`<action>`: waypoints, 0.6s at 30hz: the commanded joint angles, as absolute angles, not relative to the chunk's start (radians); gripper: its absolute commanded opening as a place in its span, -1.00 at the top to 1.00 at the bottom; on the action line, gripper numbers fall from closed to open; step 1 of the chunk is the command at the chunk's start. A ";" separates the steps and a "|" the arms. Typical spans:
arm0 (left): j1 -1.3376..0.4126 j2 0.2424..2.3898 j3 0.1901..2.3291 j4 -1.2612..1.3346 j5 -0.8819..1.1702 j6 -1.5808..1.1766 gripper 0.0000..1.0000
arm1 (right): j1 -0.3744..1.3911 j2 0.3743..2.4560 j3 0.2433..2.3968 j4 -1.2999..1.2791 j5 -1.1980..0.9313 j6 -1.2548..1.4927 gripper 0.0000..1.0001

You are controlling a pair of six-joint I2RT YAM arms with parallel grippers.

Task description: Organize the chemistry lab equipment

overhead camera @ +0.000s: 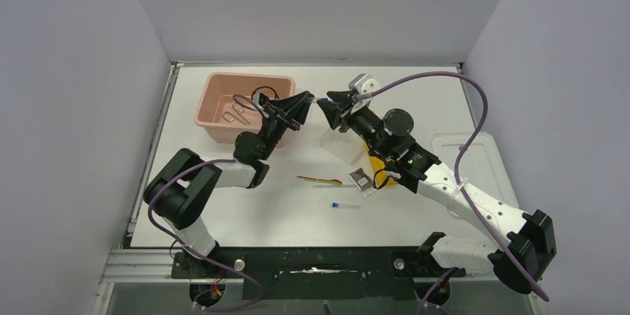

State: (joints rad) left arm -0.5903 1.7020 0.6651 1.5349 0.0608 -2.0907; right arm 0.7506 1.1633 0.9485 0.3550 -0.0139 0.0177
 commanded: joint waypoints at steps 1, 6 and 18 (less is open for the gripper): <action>-0.596 1.652 0.714 1.792 0.077 -2.137 0.87 | 0.725 1.154 0.974 0.409 -0.028 0.038 0.32; -0.595 1.658 0.720 1.792 0.081 -2.143 0.88 | 0.713 1.162 0.976 0.412 -0.055 0.051 0.34; -0.597 1.664 0.733 1.792 0.089 -2.145 0.87 | 0.674 1.174 0.983 0.431 -0.160 0.107 0.82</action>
